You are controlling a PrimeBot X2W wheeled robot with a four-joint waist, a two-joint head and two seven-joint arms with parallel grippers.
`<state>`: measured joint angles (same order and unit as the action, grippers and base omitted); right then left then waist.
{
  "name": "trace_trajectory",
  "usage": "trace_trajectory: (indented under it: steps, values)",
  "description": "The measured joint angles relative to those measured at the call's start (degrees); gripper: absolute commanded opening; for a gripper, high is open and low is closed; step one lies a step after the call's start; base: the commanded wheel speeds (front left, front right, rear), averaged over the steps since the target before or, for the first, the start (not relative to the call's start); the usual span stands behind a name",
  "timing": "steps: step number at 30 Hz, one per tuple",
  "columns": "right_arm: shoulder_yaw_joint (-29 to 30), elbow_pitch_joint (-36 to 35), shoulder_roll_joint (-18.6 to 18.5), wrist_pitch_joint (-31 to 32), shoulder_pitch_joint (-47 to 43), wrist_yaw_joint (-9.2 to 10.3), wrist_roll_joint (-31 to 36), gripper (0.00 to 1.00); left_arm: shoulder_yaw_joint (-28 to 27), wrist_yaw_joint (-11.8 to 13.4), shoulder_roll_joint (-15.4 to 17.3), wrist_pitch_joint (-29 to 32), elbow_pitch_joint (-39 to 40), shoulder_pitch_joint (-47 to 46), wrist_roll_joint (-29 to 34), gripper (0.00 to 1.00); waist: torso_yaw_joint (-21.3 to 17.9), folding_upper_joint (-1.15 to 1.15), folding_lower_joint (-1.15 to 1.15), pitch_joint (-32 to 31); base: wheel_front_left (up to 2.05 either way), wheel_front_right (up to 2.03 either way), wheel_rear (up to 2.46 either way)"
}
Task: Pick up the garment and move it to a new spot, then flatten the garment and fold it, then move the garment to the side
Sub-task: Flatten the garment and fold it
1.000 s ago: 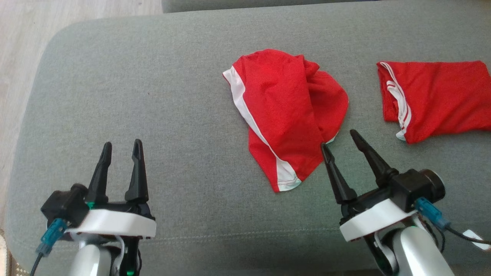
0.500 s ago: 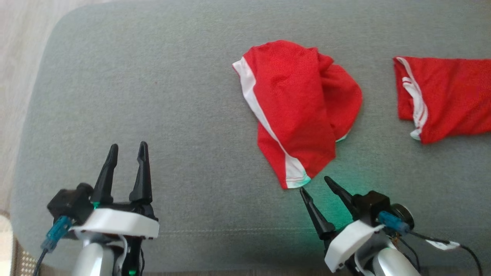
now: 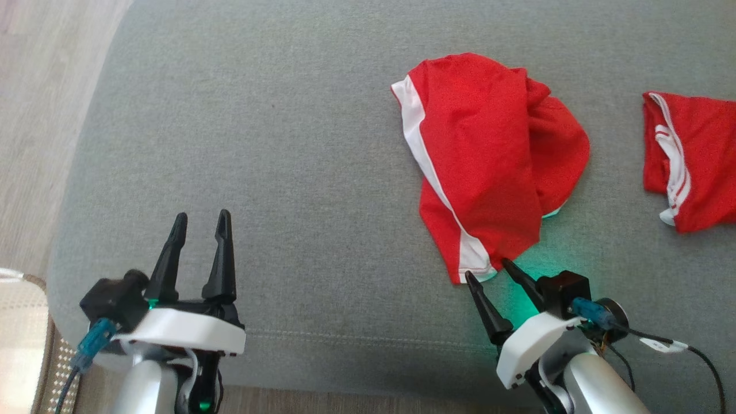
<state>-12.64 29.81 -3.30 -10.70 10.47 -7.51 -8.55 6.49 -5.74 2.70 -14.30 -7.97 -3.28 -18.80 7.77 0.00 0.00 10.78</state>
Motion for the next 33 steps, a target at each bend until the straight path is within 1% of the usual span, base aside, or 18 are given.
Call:
trace_trajectory:
  steps: [5, 12, 13, 14, 15, 16, 22, 25, 30, 33]
  values:
    - [0.09, 2.72, -0.01, -0.43, 1.41, 0.00, 0.00, 1.00, 0.02, 0.01, -0.01, 0.00, -0.12, -0.63, 0.00, 1.00, 0.73, 0.00, 0.00, 0.46, 0.00, 0.00, 0.00]
    - [0.15, 5.37, -0.01, -1.26, 3.80, 0.00, -0.02, 1.00, 0.19, 0.19, -0.02, 0.00, -0.11, -0.63, 0.00, 1.00, 0.80, 0.00, 0.00, 0.97, 0.00, 0.00, 0.00]
    - [0.05, 5.78, -0.01, -1.30, 4.11, 0.00, -0.13, 0.58, 0.20, 0.19, -0.02, 0.00, -0.11, -0.63, 0.00, 1.00, 0.77, 0.00, 0.00, 1.03, 0.00, 0.00, 0.00]
    - [-0.05, 6.04, -0.01, -1.43, 4.37, 0.00, -0.24, 0.20, 0.20, 0.19, -0.02, 0.00, -0.11, -0.63, 0.00, 1.00, 0.73, 0.00, 0.00, 1.08, 0.00, 0.00, 0.00]
    - [-0.19, 6.30, -0.01, -1.43, 4.55, 0.00, -0.41, 0.20, 0.19, 0.19, -0.02, 0.00, -0.11, -0.63, 0.00, 1.00, 0.67, 0.00, 0.00, 1.09, 0.00, 0.00, 0.00]
    - [-0.35, 6.56, -0.02, -1.43, 4.73, 0.00, -0.59, 0.00, 0.19, 0.19, -0.02, 0.00, -0.11, -0.63, 0.00, 1.00, 0.58, 0.00, 0.00, 1.09, 0.00, 0.00, 0.00]
    - [-1.16, 7.51, 0.01, -1.43, 5.38, 0.00, -0.22, 0.00, -0.15, 0.19, -0.02, 0.00, -0.13, -0.63, -0.01, 1.00, -1.09, 0.00, 0.00, 0.80, 0.00, 0.00, 0.00]
    - [-0.38, 6.71, 0.00, -1.54, 5.30, 0.00, 1.81, 0.00, -0.23, 0.10, -0.03, 0.00, -0.15, -0.63, 0.04, 1.00, -2.65, 0.00, 0.00, 0.54, 0.00, 0.00, 0.00]
    - [1.72, 1.57, -0.01, -1.89, 4.97, 0.00, 5.68, 0.00, -0.30, -0.20, -0.02, 0.00, -0.42, -0.74, 0.52, 1.00, -6.37, 0.00, 0.00, 0.16, 0.00, 0.00, 0.00]
    - [2.42, -2.52, 0.01, -0.68, 3.77, 0.00, 8.27, 0.00, -0.27, -0.37, -0.01, 0.00, -1.66, -1.61, 1.47, 1.00, -9.01, 0.00, 0.00, 0.11, 0.00, 0.00, 0.00]
